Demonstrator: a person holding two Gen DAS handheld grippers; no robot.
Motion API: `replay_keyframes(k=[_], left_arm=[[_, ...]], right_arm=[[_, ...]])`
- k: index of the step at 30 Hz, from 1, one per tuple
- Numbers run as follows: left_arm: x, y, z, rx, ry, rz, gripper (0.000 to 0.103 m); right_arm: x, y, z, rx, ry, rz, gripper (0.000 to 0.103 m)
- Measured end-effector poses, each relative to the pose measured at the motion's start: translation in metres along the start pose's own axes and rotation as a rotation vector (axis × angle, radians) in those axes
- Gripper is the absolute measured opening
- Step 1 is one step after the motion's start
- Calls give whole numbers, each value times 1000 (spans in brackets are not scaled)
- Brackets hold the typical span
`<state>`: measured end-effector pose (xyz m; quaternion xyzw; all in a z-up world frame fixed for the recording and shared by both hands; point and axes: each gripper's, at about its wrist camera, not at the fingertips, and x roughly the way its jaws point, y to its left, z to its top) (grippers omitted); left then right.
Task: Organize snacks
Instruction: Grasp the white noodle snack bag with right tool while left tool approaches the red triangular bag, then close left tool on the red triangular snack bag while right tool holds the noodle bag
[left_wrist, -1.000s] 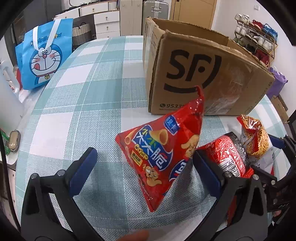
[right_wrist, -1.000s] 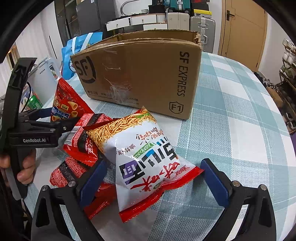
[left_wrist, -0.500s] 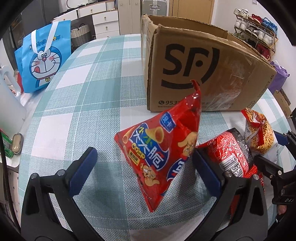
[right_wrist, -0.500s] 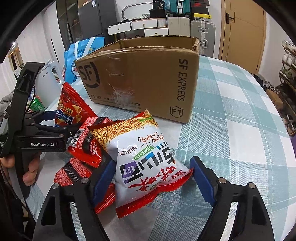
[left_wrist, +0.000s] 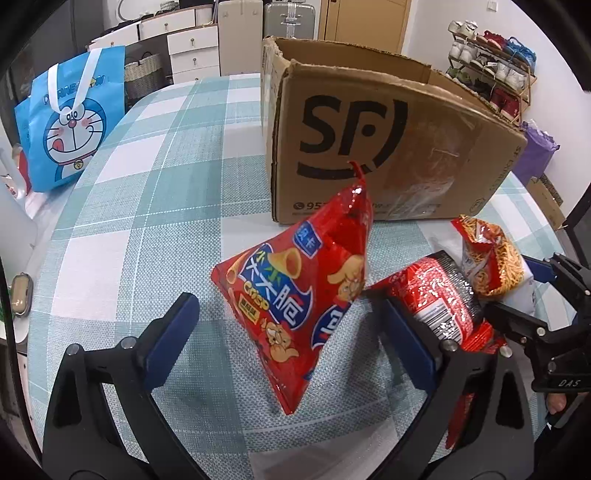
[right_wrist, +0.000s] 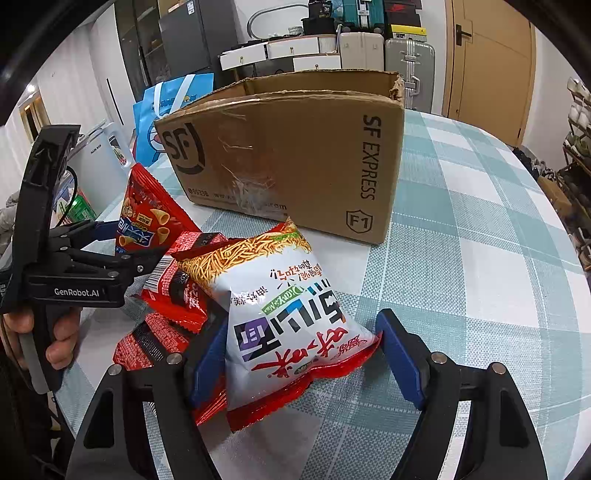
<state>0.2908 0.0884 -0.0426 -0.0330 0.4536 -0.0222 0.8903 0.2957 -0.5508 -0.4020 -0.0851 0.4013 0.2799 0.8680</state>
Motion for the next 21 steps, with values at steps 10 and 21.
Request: replay_keyframes(k=[10, 21], left_arm=[[-10, 0, -2, -9, -33, -56, 69], [-21, 1, -4, -21, -76, -98, 55]], right_arm=[[0, 1, 0, -8, 4, -7, 79], [0, 2, 0, -7, -1, -6, 77]])
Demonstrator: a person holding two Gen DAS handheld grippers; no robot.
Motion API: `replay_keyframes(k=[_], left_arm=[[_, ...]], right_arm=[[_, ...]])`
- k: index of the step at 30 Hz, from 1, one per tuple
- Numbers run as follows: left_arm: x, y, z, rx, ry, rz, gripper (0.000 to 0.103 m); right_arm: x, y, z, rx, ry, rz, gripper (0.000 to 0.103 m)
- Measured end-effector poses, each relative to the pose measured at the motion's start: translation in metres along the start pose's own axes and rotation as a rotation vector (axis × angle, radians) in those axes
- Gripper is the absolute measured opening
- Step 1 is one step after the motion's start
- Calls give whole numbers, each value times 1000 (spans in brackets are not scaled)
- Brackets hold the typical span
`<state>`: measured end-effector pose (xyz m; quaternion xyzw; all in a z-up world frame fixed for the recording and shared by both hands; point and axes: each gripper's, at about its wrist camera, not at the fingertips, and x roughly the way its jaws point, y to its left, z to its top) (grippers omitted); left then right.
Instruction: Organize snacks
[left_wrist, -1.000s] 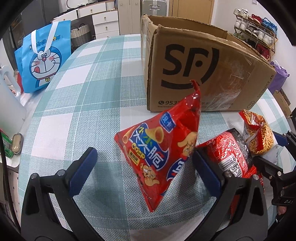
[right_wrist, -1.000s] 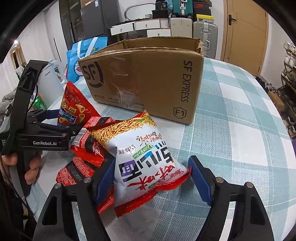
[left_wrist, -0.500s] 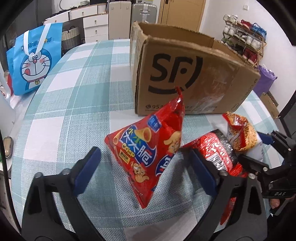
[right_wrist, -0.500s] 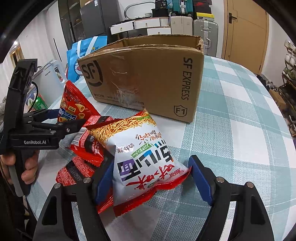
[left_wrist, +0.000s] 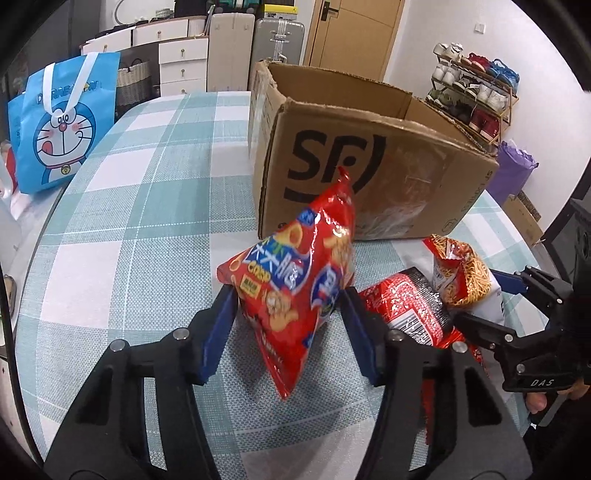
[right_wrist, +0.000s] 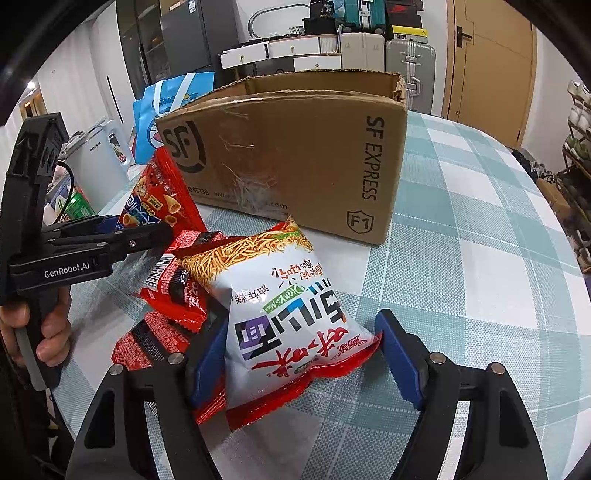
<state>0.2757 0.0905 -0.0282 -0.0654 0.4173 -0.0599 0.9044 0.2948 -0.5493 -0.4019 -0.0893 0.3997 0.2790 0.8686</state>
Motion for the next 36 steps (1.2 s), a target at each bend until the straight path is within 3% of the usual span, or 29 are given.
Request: replay_keyframes(k=[5, 14, 21, 36], left_arm=[[-3, 2, 2, -1, -13, 1, 46], [1, 6, 3, -15, 3, 2, 44], [-5, -1, 3, 21, -28, -9, 27], [-28, 5, -4, 43, -39, -48, 23]], right_arm=[[-2, 1, -1, -11, -13, 16, 73], [-1, 2, -1, -16, -9, 20, 73], [-3, 4, -1, -25, -19, 18, 72], [-21, 5, 3, -24, -95, 37, 70]])
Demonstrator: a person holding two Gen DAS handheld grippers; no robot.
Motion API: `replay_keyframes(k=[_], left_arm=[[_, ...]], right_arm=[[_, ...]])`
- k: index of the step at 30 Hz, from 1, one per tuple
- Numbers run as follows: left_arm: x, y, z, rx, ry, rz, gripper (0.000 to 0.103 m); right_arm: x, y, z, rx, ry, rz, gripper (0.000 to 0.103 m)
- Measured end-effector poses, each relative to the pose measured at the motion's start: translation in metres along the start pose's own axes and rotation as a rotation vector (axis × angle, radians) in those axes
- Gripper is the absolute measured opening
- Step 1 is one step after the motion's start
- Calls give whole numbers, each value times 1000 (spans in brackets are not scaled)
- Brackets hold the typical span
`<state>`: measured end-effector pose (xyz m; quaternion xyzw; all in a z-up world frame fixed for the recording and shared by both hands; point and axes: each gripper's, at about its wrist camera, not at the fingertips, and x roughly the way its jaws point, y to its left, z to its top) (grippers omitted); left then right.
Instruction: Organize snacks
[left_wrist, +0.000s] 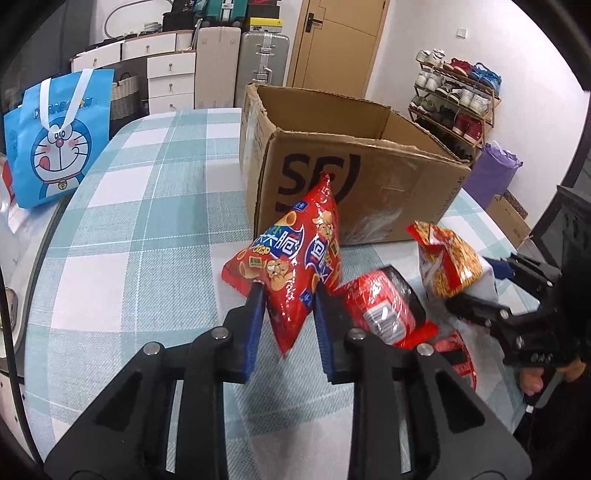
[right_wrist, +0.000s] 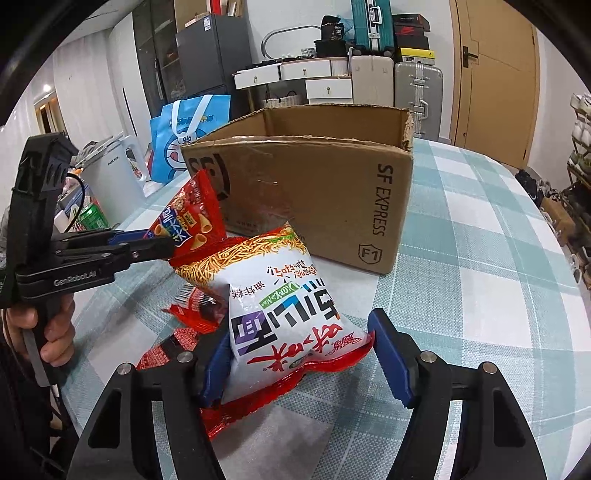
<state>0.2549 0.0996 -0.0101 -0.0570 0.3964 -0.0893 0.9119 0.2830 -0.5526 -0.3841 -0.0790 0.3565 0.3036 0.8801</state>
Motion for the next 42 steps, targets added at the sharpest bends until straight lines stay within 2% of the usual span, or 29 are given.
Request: replay_keyframes(k=[5, 10, 11, 12, 13, 14, 15, 20, 24, 27, 30, 32, 36, 42], left_arm=[[-14, 6, -7, -1, 23, -10, 23], [-18, 4, -12, 22, 24, 27, 27], [-18, 3, -11, 24, 21, 31, 36], [-17, 0, -11, 30, 18, 37, 53], [-16, -2, -11, 39, 9, 54, 61], [-17, -5, -10, 45, -10, 79, 75], [-16, -6, -8, 49, -25, 93, 81], [-4, -5, 6, 38, -36, 106, 82], [15, 2, 20, 11, 1, 77, 82], [28, 5, 27, -21, 33, 13, 81], [42, -1, 26, -1, 68, 4, 81], [48, -6, 23, 34, 75, 22, 72], [47, -9, 24, 46, 66, 8, 64], [34, -12, 18, 51, 41, 7, 63]], right_arm=[[-2, -3, 1, 9, -6, 2, 70], [-2, -3, 2, 10, -2, 0, 70], [-1, -4, 2, 9, -2, 0, 70], [-1, -4, 2, 9, -3, 1, 70], [0, -5, 3, 11, -2, 0, 70], [0, -5, 3, 12, -1, -2, 70], [1, -6, 3, 12, -1, -2, 70], [4, -6, 2, 13, 7, -3, 70], [5, -7, 3, 15, 9, -5, 70], [6, -6, 3, 12, 11, -6, 70], [7, -5, 3, 8, 13, -4, 70], [7, -5, 2, 7, 14, -4, 70], [6, -5, 2, 9, 10, -3, 70], [3, -6, 2, 13, -2, 0, 70]])
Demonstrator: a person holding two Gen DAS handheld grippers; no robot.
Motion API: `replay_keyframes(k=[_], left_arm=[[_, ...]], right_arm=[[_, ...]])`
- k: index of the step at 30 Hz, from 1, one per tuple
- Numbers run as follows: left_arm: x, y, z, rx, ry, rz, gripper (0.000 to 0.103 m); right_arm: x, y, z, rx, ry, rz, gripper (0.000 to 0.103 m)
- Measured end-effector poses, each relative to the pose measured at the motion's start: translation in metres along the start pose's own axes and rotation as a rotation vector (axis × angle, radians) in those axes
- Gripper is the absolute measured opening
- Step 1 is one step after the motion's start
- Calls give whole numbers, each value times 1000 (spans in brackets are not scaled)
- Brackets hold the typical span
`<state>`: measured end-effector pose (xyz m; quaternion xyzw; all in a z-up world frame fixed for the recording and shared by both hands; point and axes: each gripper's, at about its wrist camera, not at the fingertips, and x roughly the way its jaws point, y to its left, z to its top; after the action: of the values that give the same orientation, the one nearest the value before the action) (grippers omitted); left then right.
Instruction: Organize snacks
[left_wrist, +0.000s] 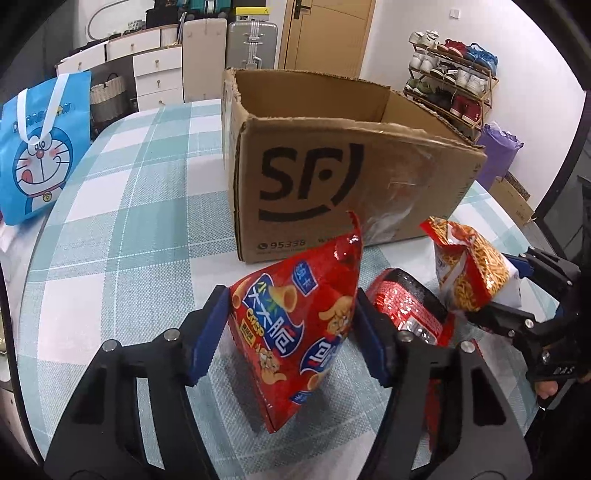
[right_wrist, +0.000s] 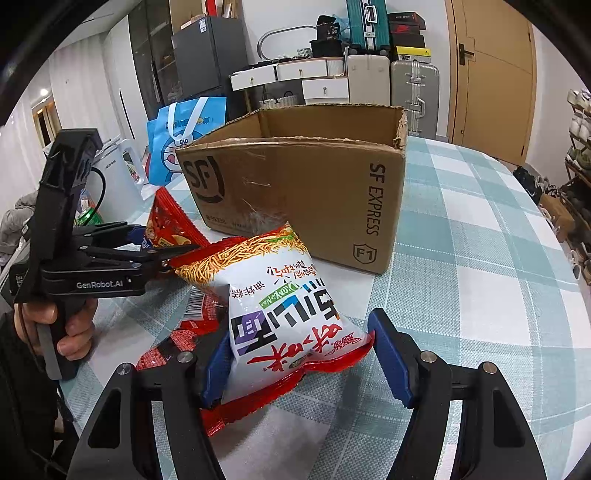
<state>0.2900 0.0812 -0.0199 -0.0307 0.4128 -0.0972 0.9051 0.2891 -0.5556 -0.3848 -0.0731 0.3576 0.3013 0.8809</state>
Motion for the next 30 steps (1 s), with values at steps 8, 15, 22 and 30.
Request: replay_keyframes(k=[8, 15, 22, 30], left_arm=[[-39, -8, 1, 7, -81, -11, 63], [-73, -22, 4, 26, -143, -11, 63], [-98, -28, 6, 18, -185, 1, 63], [-111, -31, 4, 19, -206, 9, 63]], right_arm=[[-9, 2, 0, 0, -28, 7, 70], [-22, 6, 4, -1, -64, 15, 70], [-32, 9, 8, 4, -100, 23, 70], [-46, 6, 13, 25, -154, 28, 70]])
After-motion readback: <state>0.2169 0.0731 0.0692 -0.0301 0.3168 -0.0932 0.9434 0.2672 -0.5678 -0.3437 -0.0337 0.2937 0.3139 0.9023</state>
